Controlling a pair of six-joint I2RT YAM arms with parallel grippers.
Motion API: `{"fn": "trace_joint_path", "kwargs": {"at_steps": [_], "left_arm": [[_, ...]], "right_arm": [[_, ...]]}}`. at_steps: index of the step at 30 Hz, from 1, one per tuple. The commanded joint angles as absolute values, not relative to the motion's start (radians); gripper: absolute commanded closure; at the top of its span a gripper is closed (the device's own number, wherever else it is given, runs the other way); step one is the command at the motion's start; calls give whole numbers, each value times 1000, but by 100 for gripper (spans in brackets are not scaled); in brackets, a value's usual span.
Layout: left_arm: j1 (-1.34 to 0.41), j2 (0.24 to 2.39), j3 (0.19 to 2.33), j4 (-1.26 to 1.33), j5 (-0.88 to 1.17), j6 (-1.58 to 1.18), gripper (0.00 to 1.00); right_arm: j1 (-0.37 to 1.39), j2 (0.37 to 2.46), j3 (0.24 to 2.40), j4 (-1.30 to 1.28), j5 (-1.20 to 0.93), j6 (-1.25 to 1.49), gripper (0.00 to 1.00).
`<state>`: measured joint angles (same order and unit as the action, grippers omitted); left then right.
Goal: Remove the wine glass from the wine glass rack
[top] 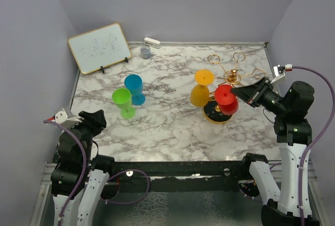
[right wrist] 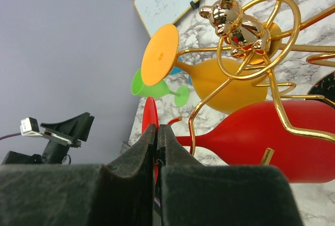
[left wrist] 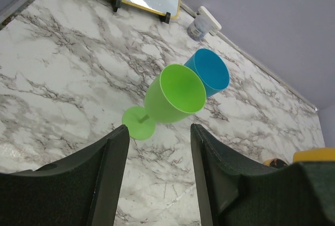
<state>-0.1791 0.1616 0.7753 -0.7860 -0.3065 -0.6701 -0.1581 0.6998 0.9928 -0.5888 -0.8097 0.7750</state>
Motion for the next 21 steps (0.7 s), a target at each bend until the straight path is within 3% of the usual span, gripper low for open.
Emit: {"fn": "trace_joint_path", "kwargs": {"at_steps": [1, 21], "left_arm": [[-183, 167, 769, -762, -304, -661, 47], [-183, 161, 770, -762, -308, -663, 47]], "right_arm": [[-155, 697, 970, -471, -853, 872, 99], [-155, 704, 940, -383, -736, 986, 99]]}}
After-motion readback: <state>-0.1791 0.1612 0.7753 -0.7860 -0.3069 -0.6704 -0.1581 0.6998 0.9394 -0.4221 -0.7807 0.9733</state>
